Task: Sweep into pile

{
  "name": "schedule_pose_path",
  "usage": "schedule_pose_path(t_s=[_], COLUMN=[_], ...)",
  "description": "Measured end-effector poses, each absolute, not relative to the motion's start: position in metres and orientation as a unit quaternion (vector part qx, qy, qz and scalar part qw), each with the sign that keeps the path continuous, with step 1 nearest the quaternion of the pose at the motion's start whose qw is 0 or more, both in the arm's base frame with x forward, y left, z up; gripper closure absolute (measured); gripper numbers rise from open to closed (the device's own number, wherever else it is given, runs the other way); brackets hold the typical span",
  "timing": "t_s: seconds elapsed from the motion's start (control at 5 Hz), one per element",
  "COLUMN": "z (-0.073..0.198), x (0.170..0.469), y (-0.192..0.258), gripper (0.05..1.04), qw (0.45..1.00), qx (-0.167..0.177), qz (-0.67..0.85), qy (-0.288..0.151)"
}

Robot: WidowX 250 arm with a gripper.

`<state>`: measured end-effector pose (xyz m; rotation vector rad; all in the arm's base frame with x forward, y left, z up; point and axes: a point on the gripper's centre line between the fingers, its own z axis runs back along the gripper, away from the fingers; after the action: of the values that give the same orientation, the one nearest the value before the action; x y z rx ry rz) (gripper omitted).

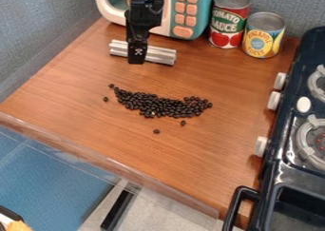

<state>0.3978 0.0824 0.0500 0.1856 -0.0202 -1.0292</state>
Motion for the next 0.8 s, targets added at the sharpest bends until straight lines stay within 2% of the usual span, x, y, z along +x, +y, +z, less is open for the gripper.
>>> schedule_pose_path(t_s=[0.4, 0.8], z=[0.065, 0.059], x=[0.417, 0.438], y=[0.084, 0.087], gripper=[0.082, 0.082], qw=[0.813, 0.798], qx=[0.099, 0.076], qz=[-0.573, -0.598], qy=[-0.016, 0.000])
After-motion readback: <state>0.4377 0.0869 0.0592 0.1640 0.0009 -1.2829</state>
